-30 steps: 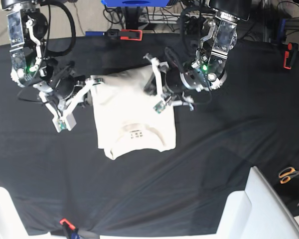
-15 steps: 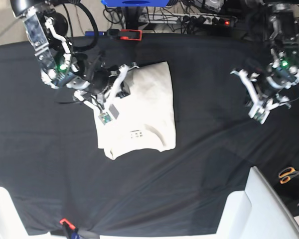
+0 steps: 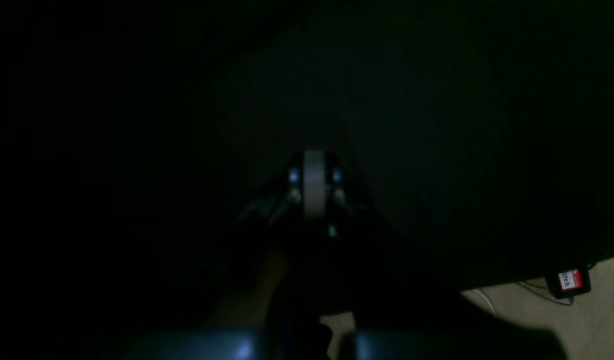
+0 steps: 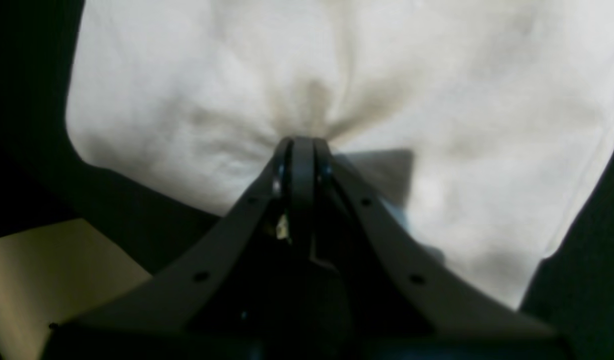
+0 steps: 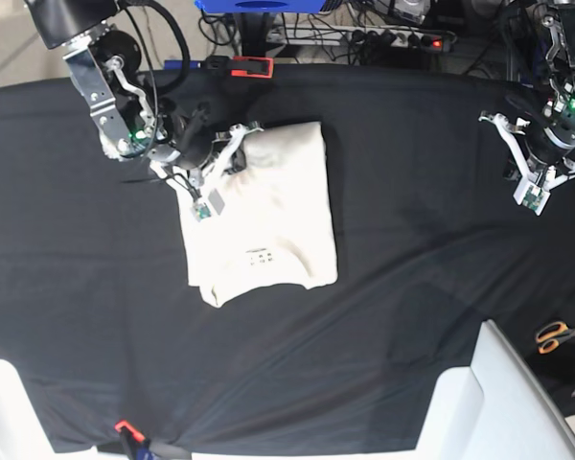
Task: Fold the T-shirt properly
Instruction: 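Press the shirt's collar corner flat with the right gripper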
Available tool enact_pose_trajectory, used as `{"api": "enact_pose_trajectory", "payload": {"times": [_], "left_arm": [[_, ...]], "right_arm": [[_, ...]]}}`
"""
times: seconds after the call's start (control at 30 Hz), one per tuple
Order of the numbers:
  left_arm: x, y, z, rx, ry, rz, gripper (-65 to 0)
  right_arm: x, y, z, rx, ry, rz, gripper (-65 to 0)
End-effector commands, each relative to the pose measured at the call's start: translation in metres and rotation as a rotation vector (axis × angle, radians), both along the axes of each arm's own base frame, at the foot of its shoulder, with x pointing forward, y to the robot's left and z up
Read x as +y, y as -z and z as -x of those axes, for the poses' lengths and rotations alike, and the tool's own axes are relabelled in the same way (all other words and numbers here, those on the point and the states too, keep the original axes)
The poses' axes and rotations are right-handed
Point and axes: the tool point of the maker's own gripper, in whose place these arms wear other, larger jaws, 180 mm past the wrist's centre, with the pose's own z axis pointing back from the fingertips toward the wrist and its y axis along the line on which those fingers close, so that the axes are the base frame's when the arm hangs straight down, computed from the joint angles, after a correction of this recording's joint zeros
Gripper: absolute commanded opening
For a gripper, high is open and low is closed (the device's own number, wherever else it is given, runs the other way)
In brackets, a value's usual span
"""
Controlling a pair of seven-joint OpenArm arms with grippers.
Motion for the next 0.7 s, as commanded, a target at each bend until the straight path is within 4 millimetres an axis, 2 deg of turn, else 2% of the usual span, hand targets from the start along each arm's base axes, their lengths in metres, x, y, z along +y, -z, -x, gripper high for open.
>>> {"api": "enact_pose_trajectory", "payload": {"times": [0.0,0.13,0.2,0.23,0.4,0.5,0.67], "left_arm": [[0.002,-0.009,-0.006,-0.034,0.006,-0.007,-65.0],[0.002,-0.009,-0.007,-0.035,0.005,-0.006,-65.0],[0.002,-0.008,-0.006,-0.033,0.005,-0.005,-65.0],[0.002,-0.008,-0.006,-0.033,0.005,-0.005,-65.0],[0.004,-0.004,0.003,-0.011,0.003,-0.008,-65.0],[0.003,-0.003,0.004,-0.007,0.004,-0.007,-65.0],[0.003,-0.003,0.004,-0.007,0.004,-0.007,-65.0]], "right_arm": [[0.005,-0.016,-0.008,-0.05,-0.006,-0.019,-64.8],[0.016,-0.052,-0.009,-0.101,-0.044,-0.046,-64.8],[0.016,-0.057,-0.009,-0.106,-0.051,-0.045,-64.8],[0.015,-0.055,-0.01,-0.104,-0.051,-0.039,-64.8],[-0.007,-0.018,-0.015,-0.067,-0.004,0.006,-64.8],[-0.013,-0.01,-0.021,-0.055,0.005,0.024,-64.8],[-0.008,-0.052,-0.032,-0.146,-0.039,0.007,-64.8]]}}
